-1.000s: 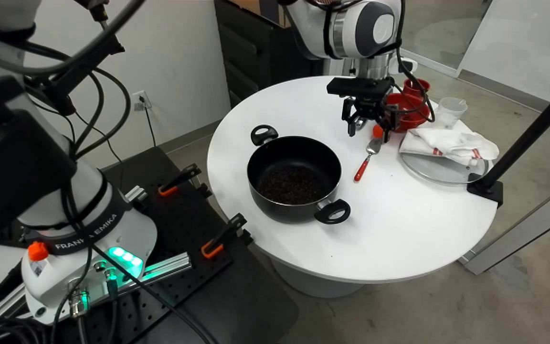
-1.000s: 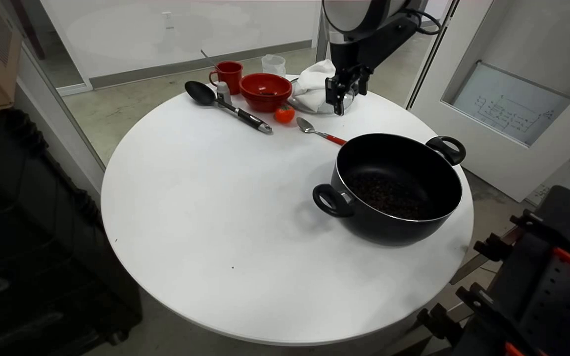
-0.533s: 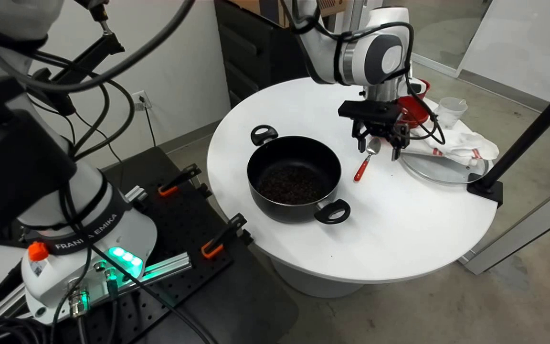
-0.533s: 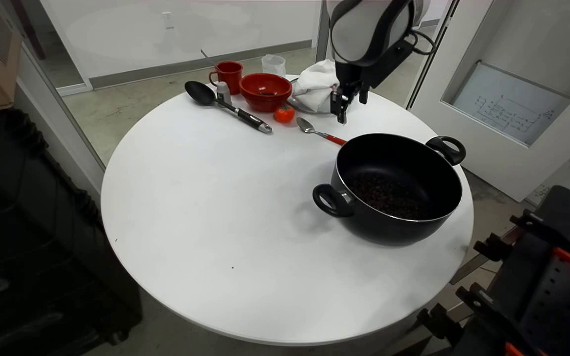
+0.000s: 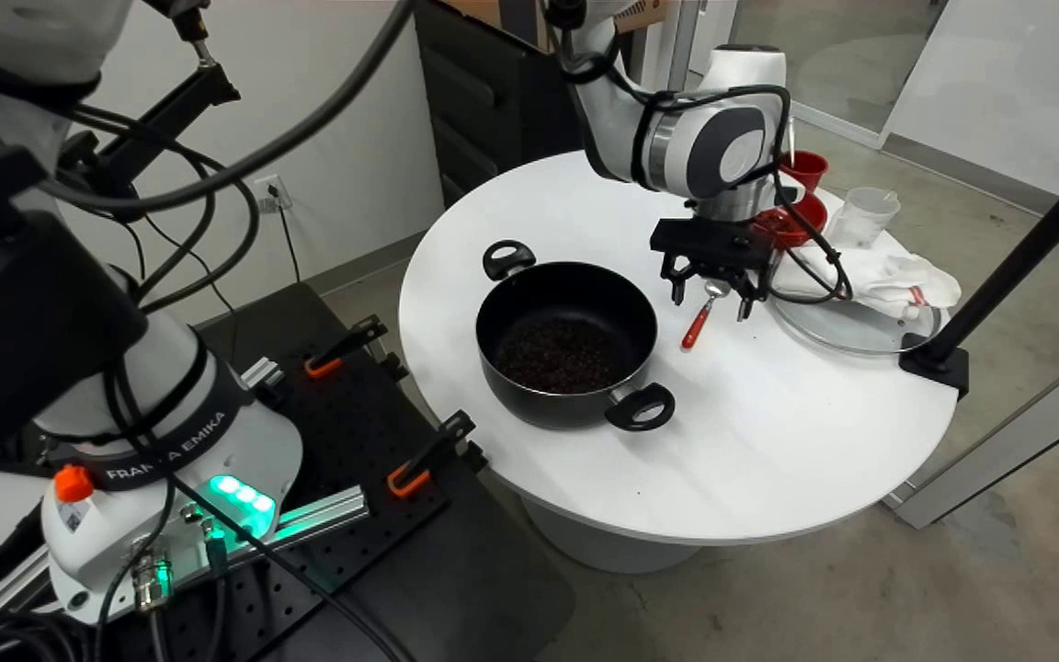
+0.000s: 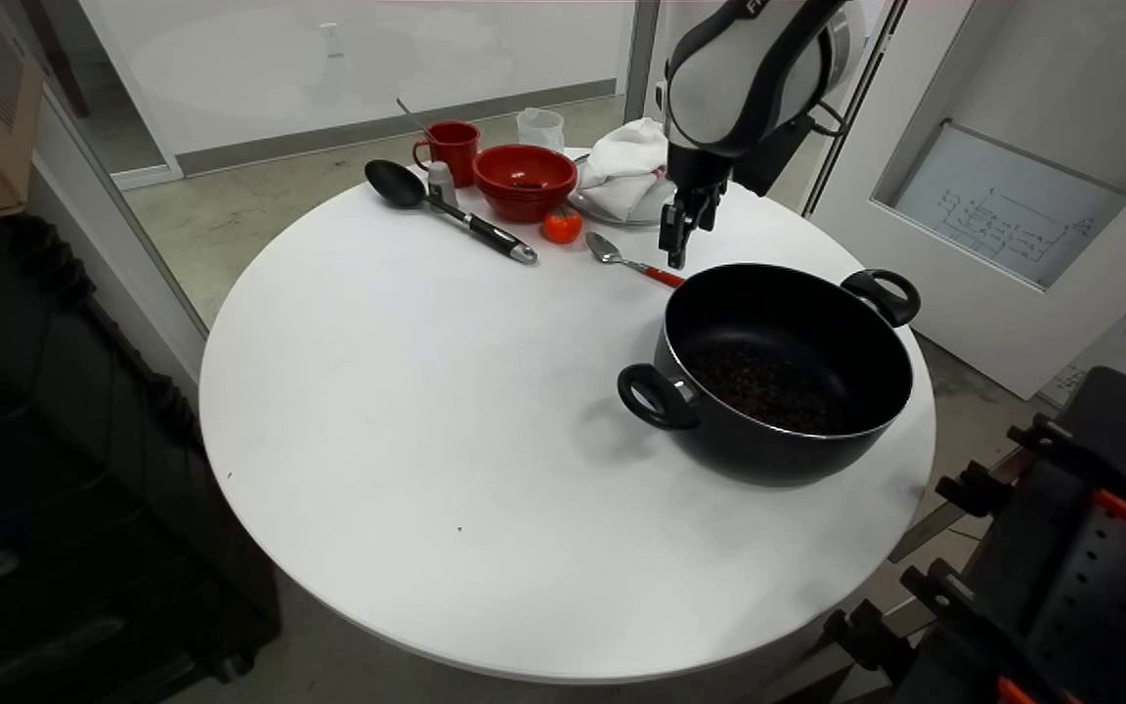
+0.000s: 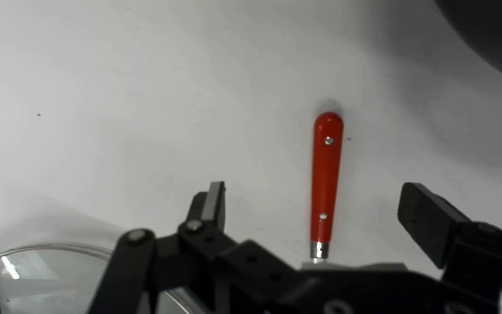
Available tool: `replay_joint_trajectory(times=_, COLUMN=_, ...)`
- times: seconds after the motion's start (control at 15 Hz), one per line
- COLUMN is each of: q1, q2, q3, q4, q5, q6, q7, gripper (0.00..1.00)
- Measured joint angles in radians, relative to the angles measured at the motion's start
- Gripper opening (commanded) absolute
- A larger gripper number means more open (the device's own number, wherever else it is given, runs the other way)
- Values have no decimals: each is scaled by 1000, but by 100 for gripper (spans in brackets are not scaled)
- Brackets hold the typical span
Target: Move the black pot to the right then use the spoon to take some contents out of the pot
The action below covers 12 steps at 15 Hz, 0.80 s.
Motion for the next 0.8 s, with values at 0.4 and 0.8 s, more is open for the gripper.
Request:
replay_joint_trajectory(times=0.4, q1=-99, q2=-51, q3=86, q4=-10, q5=129, q6=-65, q7=-105, gripper=100)
replay_joint_trajectory(times=0.8, q1=-122, q2=-53, q3=80, q4=-62, q5=132, q6=26, q7=-136, gripper=100)
